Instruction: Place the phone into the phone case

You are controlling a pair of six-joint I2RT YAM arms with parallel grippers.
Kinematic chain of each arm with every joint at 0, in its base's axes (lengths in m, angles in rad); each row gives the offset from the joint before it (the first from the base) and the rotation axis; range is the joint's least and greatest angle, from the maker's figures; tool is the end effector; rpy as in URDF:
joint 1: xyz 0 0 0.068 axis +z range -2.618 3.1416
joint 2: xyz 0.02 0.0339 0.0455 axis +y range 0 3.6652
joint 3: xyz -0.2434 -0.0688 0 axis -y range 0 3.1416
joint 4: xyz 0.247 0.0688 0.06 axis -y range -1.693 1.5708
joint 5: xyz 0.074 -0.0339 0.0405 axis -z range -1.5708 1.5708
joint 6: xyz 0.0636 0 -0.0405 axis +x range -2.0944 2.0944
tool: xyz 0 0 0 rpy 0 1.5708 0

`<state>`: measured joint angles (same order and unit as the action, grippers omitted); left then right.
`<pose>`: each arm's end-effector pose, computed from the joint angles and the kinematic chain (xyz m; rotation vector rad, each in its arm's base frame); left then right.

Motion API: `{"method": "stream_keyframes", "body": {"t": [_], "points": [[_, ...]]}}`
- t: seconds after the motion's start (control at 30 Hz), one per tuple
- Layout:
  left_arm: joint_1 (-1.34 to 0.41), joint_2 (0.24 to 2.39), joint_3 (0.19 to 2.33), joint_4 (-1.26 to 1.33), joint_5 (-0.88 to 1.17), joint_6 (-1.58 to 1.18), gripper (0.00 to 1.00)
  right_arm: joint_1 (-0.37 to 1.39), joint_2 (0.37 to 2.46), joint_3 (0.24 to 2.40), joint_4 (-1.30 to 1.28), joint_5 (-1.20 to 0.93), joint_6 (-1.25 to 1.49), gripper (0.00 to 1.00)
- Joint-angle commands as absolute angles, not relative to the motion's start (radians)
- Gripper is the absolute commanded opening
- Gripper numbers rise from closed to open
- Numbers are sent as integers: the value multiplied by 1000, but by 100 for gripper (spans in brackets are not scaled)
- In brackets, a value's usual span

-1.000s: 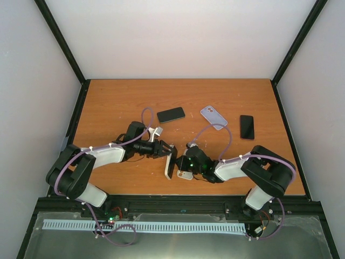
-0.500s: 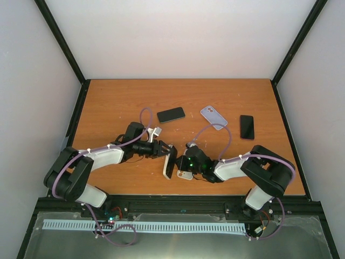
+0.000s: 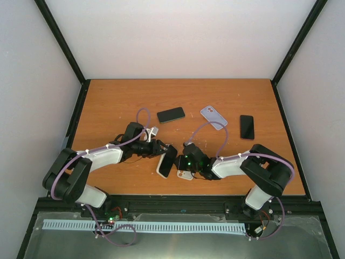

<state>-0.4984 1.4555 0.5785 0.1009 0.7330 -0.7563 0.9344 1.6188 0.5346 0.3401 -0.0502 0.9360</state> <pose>0.2279 -0.1725 0.1188 0.0794 2.5786 -1.4189 0.1766 0.2443 0.0732 -0.0259 2.5322 0.9315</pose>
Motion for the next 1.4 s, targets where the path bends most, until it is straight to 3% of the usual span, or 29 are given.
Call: {"method": "stream_keyframes", "body": {"t": [0.0, 0.6, 0.97, 1.37], "points": [[-512, 1531, 576, -100, 525, -725, 48, 948, 1660, 551, 268, -97, 912, 18], [-494, 1463, 621, -284, 379, -719, 54, 941, 1670, 595, 260, -99, 917, 18], [-482, 1438, 572, -234, 466, -722, 41, 922, 1676, 574, 363, -129, 976, 32], [-445, 1444, 502, -174, 516, -730, 35, 919, 1781, 581, 516, -209, 1093, 53]]}}
